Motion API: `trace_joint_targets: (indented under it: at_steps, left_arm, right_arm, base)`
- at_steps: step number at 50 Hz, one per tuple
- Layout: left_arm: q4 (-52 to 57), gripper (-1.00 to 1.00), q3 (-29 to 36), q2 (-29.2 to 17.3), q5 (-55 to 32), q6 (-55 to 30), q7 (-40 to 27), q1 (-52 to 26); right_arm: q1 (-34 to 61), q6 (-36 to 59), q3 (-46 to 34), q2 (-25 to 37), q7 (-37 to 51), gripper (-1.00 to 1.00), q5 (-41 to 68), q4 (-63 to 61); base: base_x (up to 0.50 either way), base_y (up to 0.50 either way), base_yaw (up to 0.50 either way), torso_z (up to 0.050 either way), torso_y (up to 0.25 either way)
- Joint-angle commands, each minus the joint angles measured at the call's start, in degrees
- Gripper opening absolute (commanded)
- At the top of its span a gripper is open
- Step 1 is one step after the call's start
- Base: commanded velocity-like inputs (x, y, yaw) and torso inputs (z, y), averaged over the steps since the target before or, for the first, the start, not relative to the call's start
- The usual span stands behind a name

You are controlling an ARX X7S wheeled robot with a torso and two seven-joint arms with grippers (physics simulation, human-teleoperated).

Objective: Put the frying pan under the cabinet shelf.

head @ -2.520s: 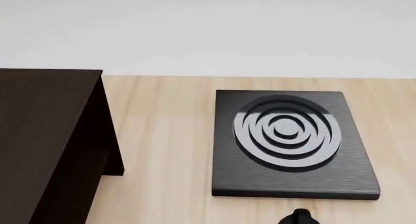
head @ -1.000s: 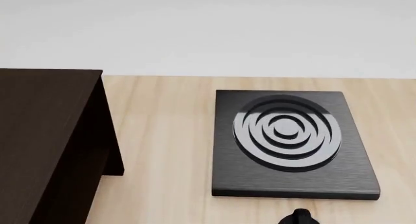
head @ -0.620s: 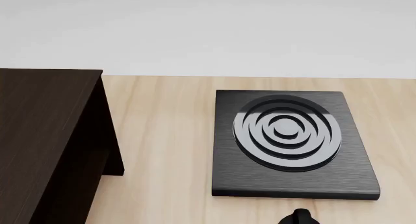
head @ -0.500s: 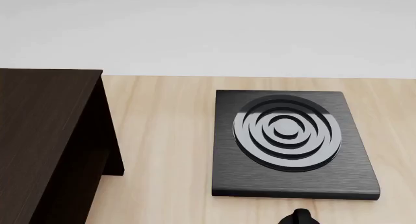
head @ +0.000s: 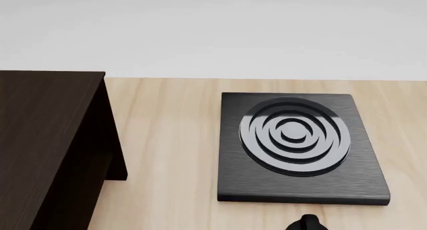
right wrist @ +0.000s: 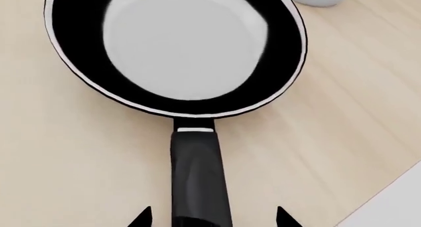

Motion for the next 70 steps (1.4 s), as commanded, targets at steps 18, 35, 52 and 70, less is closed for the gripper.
trace_joint_targets:
  at_steps: [18,35,52,70]
  left_arm:
    - [0.0,1.00,0.0,0.0,0.0,0.0,0.0,0.0]
    - [0.0,1.00,0.0,0.0,0.0,0.0,0.0,0.0]
    - [0.0,1.00,0.0,0.0,0.0,0.0,0.0,0.0]
    - [0.0,1.00,0.0,0.0,0.0,0.0,0.0,0.0]
  right_arm:
    - [6.8,4.3,-5.9,0.3,0.9,-1.00,-0.7,6.5]
    - [6.8,4.1,-6.6,1.7,-1.0,-1.00,0.2,3.4]
    - [4.9,14.9,-3.3,6.1,4.0,-1.00,3.1,-18.1]
    - [8.0,24.8,-0.4,11.6,7.3,-1.00,6.9,-30.0]
  base:
    - [0.01,0.00,0.01,0.000,0.000]
    - [0.01,0.00,0.01,0.000,0.000]
    - [0.00,0.00,0.00,0.000,0.000]
    - [0.00,0.00,0.00,0.000,0.001]
